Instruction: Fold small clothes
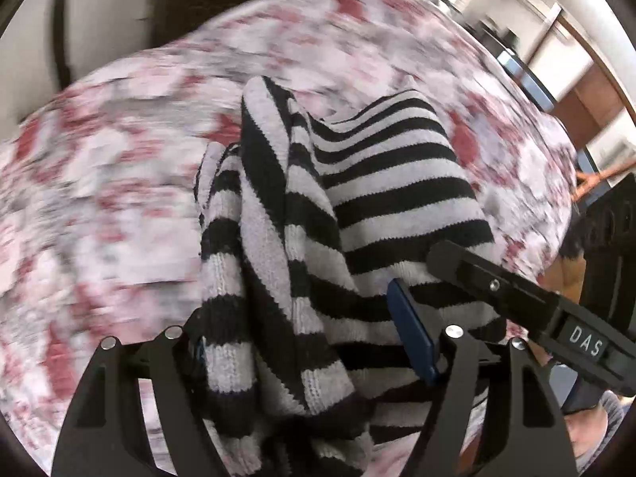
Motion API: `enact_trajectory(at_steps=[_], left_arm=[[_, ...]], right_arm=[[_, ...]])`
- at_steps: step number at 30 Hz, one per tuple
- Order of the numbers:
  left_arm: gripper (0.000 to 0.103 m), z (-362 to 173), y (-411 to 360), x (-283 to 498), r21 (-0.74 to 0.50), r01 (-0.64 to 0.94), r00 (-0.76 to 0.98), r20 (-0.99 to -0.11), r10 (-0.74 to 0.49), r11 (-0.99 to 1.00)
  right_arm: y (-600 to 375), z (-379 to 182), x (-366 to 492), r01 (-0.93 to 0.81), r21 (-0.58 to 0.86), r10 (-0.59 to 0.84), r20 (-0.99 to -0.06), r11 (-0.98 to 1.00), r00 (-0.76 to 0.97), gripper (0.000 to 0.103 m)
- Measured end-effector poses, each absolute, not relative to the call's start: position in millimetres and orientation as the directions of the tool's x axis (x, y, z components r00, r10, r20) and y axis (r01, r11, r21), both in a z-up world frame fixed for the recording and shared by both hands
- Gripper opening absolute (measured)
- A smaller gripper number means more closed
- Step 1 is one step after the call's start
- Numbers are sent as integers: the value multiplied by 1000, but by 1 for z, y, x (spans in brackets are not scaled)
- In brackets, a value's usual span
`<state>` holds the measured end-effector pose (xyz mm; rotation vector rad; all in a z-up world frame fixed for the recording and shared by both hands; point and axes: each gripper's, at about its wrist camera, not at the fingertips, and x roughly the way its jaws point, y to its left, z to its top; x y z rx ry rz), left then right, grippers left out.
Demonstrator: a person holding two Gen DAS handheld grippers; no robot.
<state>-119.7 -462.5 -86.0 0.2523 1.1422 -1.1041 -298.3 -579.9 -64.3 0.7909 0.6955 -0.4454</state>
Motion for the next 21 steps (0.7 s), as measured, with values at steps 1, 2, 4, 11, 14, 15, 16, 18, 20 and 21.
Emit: enact_trajectory(at_steps=[1,2,4,11,14,15,16,18,20,21], left_arm=[[73,-90,-478,-135,-357,811,-37,-822,-568,463],[73,-93,-490,-145,-362,818,-56,-824,-565,447],[73,-107,-515,-172,-369,836,-103,-833,-544,406],[99,-167,-545,-215,-200,902,-44,-925,-376,384],[99,-181,-539,-198,-314,846,-157,-919,-362,430],[99,-186,-533,-190,-354,818,-194,-912,-362,454],[99,-187,-527,-184,-370,800,-203,-908,-367,472],[99,-184,-513,-178,-394,780,-210,-896,-391,485],[99,-172,-500,-180,-383,789,-184,-893,-412,480],[99,-167,-494,-179,-362,801,-160,-897,-412,477]], right_arm=[[-587,-66,-309,614,486,-123,-714,621,689,51],[-596,-68,-323,631,480,-140,-718,609,682,51],[-609,-75,-352,668,467,-175,-730,580,661,51],[-645,-152,-418,741,538,-155,-758,401,634,57],[-641,-156,-420,737,536,-182,-745,411,642,59],[-640,-156,-418,742,526,-189,-748,416,636,61],[-639,-157,-418,743,524,-192,-748,416,635,61],[-641,-156,-420,734,547,-178,-739,403,649,61],[-636,-148,-424,732,555,-180,-734,395,654,61],[-632,-142,-427,740,546,-194,-737,393,647,61]])
